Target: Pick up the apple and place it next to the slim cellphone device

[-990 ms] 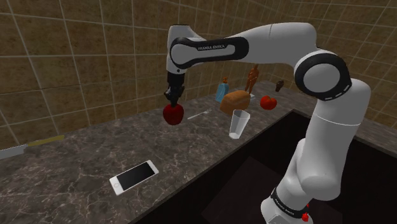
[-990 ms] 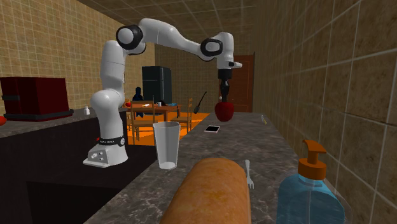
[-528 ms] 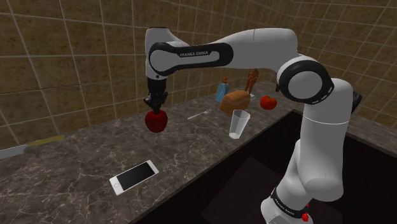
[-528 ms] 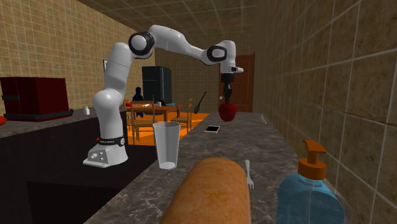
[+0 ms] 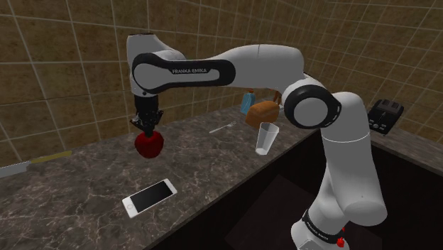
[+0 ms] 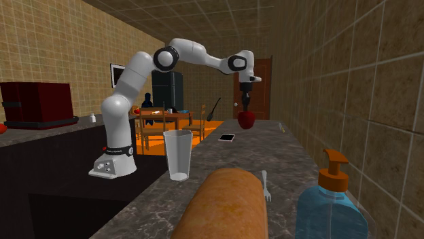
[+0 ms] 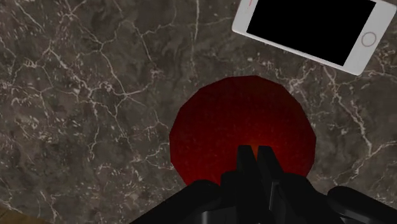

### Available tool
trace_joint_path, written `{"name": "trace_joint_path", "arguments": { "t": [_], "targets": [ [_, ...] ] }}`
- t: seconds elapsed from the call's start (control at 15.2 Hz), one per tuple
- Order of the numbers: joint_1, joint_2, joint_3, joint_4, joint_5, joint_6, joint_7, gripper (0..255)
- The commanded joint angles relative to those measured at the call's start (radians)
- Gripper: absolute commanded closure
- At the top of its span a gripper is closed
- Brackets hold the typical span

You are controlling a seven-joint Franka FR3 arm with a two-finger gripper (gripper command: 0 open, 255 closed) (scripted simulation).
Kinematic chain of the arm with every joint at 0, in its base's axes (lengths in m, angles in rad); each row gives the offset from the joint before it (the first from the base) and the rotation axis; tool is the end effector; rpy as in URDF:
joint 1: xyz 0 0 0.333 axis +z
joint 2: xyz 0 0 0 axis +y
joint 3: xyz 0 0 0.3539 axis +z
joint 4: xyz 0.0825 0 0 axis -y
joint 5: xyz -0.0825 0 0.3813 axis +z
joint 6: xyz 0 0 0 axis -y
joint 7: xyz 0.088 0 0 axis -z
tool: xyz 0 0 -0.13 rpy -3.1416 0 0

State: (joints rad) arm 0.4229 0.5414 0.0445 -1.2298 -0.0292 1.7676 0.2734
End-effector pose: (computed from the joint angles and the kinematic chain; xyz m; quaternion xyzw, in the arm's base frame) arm 0.6572 0.3194 0.4687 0.9953 0.0966 -0.0004 0.0032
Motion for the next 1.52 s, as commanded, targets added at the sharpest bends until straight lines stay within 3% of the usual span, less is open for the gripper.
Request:
{"name": "trace_joint_path", "arguments": {
  "t": [0.0, 0.79, 1.32, 1.39, 1.45],
  "targets": [
    [0.027, 0.080, 0.006, 0.114, -0.006, -0.033, 0.031, 255],
    [0.025, 0.092, 0.004, -0.039, -0.007, 0.131, 0.033, 255],
    [0.025, 0.092, 0.004, -0.039, -0.007, 0.131, 0.033, 255],
    [0.025, 0.092, 0.004, -0.039, -0.007, 0.131, 0.033, 0],
    [0.025, 0.092, 0.004, -0.039, -0.007, 0.131, 0.033, 0]
  ]
}}
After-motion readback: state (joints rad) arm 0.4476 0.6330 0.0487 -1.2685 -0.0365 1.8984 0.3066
